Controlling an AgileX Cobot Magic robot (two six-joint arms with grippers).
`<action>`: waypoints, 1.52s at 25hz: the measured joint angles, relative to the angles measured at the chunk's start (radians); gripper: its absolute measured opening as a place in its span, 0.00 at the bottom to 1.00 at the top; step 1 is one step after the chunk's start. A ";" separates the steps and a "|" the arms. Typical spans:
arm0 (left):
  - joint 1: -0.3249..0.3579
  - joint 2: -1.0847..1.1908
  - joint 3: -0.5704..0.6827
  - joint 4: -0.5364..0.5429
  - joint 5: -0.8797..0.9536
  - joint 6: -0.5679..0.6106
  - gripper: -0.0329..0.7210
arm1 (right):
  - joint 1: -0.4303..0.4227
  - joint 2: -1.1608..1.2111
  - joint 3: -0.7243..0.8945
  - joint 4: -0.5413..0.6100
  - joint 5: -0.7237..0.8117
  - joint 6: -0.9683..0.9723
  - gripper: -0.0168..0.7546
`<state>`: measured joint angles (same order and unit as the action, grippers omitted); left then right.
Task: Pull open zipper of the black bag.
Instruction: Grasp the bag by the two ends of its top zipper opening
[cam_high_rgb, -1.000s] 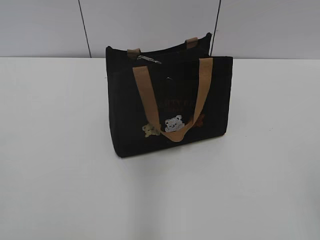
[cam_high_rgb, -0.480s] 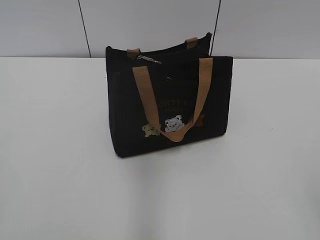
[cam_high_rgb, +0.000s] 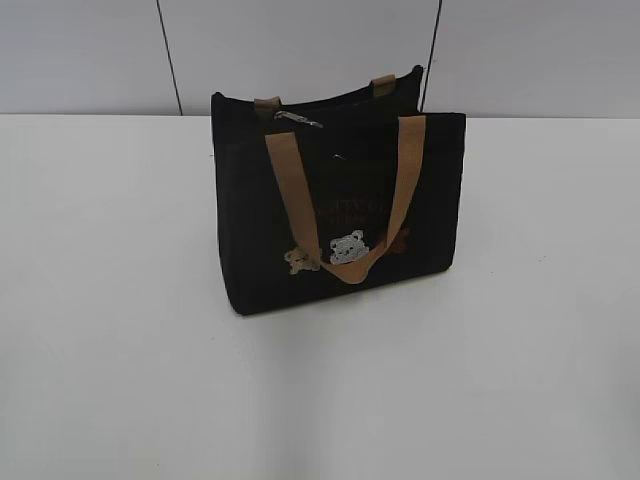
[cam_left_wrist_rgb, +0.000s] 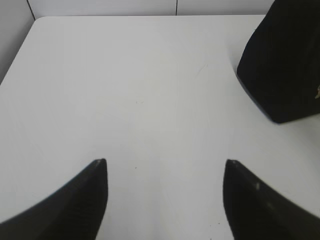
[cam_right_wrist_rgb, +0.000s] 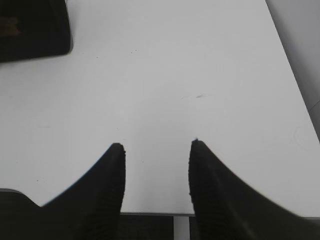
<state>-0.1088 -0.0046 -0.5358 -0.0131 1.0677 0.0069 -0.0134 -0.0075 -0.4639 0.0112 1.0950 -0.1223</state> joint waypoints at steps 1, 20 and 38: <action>0.000 0.000 0.000 0.000 0.000 0.000 0.78 | 0.000 0.000 0.000 0.000 0.000 0.000 0.44; 0.000 0.530 -0.061 -0.290 -0.671 0.379 0.79 | 0.000 0.000 -0.003 0.019 0.000 -0.003 0.44; -0.365 1.296 -0.062 -0.472 -1.600 0.285 0.79 | 0.000 0.128 -0.004 0.180 -0.004 -0.110 0.44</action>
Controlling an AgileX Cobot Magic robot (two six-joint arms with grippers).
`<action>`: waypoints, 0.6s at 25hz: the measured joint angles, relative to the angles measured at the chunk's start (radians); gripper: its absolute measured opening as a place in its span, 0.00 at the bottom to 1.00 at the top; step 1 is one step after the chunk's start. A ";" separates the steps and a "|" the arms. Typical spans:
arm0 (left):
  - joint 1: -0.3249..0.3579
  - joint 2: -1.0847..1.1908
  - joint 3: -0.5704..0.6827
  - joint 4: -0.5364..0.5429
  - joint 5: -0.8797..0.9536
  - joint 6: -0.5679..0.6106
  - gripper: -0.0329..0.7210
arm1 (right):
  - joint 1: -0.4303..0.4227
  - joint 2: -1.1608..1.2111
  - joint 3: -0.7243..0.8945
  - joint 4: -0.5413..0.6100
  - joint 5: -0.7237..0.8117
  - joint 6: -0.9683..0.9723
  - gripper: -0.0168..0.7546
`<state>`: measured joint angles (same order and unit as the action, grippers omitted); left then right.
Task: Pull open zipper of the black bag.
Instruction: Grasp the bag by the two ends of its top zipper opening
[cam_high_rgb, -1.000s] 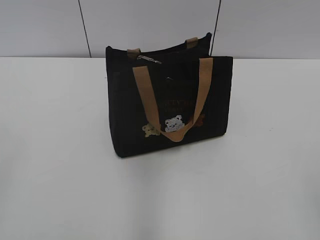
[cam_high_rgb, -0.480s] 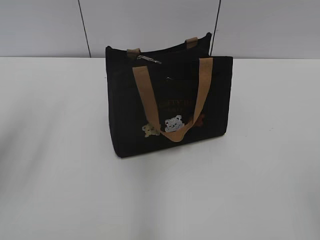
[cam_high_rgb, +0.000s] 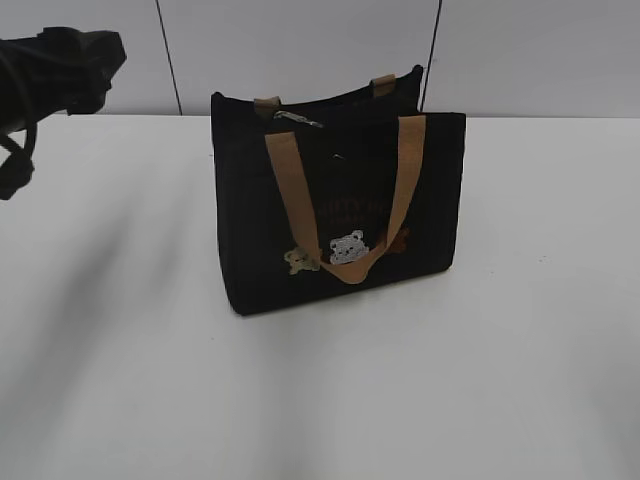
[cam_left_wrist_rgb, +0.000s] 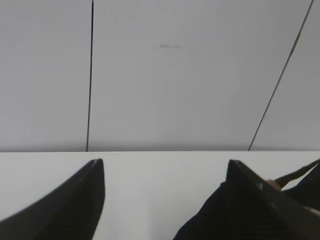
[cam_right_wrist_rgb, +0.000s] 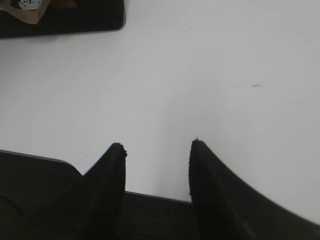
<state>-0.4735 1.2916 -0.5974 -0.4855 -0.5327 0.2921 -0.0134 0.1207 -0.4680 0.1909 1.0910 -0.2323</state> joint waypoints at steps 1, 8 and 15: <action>0.000 0.024 0.000 0.049 -0.042 -0.098 0.79 | 0.000 0.000 0.000 0.000 0.000 0.000 0.44; 0.090 0.226 0.001 0.579 -0.273 -0.548 0.79 | 0.000 0.000 0.000 0.003 0.000 -0.012 0.44; 0.364 0.319 0.001 1.154 -0.380 -0.788 0.79 | 0.000 0.038 0.000 0.054 0.003 -0.098 0.44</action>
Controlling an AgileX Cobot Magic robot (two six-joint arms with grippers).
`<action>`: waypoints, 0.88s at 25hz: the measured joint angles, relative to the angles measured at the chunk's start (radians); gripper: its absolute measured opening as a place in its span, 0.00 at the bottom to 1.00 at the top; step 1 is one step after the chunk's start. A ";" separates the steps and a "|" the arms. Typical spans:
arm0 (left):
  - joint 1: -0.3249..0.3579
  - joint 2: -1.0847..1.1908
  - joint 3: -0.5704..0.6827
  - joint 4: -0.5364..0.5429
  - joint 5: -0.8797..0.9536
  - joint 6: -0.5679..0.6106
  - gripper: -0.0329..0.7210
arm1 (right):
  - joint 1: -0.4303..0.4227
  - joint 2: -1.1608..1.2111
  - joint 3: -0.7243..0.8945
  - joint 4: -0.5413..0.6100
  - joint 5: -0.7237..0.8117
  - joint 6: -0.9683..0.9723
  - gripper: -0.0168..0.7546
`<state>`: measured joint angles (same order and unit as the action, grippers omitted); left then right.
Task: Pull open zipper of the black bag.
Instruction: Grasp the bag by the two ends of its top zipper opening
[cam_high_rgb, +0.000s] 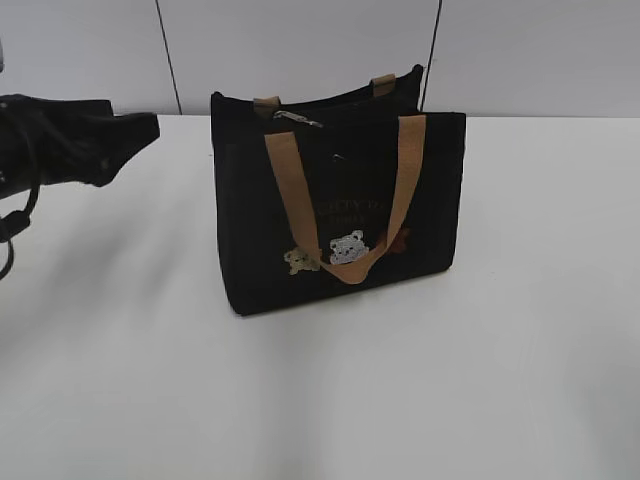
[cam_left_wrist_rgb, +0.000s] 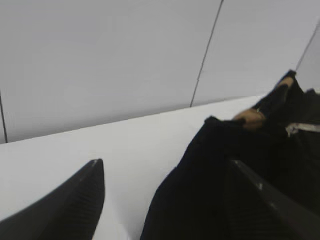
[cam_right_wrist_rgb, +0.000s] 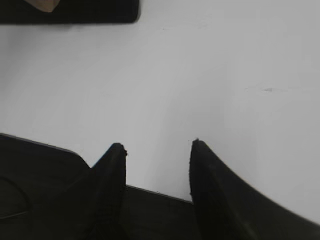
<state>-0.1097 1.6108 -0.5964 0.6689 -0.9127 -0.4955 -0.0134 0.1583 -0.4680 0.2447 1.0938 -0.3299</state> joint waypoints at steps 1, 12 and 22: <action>0.036 0.005 0.000 0.083 -0.021 -0.016 0.79 | 0.000 0.013 0.000 0.024 0.004 -0.028 0.44; 0.074 0.166 -0.191 0.499 -0.109 -0.085 0.79 | 0.000 0.184 -0.095 0.085 0.029 -0.160 0.44; 0.075 0.282 -0.309 0.525 -0.159 -0.092 0.79 | 0.000 0.306 -0.176 0.089 0.018 -0.189 0.44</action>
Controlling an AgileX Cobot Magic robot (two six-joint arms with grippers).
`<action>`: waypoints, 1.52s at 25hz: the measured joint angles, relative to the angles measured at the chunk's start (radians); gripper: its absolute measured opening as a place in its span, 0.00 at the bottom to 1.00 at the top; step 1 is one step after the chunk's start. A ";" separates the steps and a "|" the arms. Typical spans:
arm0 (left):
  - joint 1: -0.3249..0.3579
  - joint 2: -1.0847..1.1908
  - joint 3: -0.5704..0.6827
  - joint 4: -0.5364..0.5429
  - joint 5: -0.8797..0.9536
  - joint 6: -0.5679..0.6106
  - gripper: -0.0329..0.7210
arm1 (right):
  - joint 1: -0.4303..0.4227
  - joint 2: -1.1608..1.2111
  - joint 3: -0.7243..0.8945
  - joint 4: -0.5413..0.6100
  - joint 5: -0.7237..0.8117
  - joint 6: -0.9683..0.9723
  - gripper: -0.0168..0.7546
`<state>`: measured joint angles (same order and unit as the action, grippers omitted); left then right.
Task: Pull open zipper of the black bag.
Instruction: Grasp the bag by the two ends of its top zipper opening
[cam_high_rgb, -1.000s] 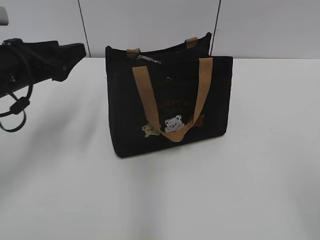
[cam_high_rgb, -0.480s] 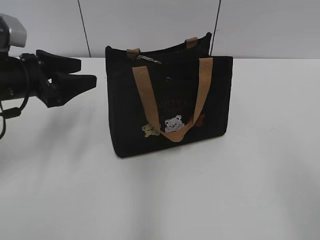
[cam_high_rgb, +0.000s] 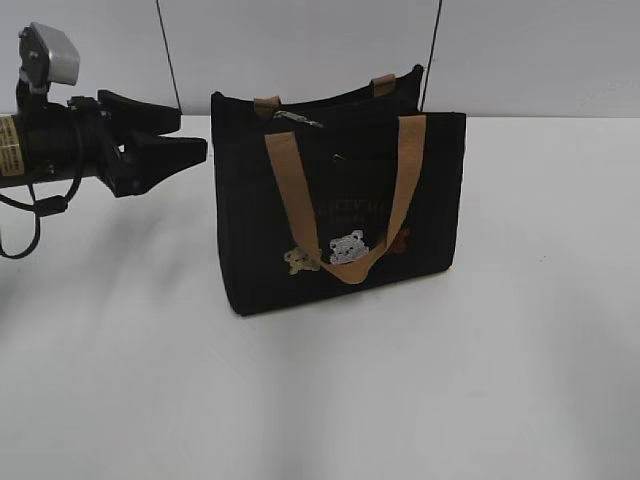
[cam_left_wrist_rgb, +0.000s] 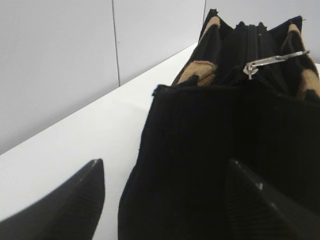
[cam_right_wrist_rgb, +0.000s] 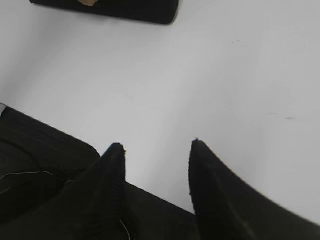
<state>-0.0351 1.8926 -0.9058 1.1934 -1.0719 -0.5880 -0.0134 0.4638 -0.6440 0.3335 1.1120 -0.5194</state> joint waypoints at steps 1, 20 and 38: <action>0.000 0.000 0.000 0.000 0.000 0.000 0.79 | 0.000 0.012 0.000 0.000 0.000 -0.002 0.44; -0.016 0.171 -0.252 0.141 -0.105 -0.172 0.79 | 0.000 0.130 0.000 0.072 -0.095 -0.026 0.44; -0.057 0.175 -0.258 0.128 -0.065 -0.178 0.79 | 0.000 0.135 0.000 0.081 -0.136 -0.051 0.44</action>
<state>-0.0924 2.0681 -1.1634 1.3211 -1.1371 -0.7662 -0.0134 0.5993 -0.6440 0.4149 0.9762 -0.5702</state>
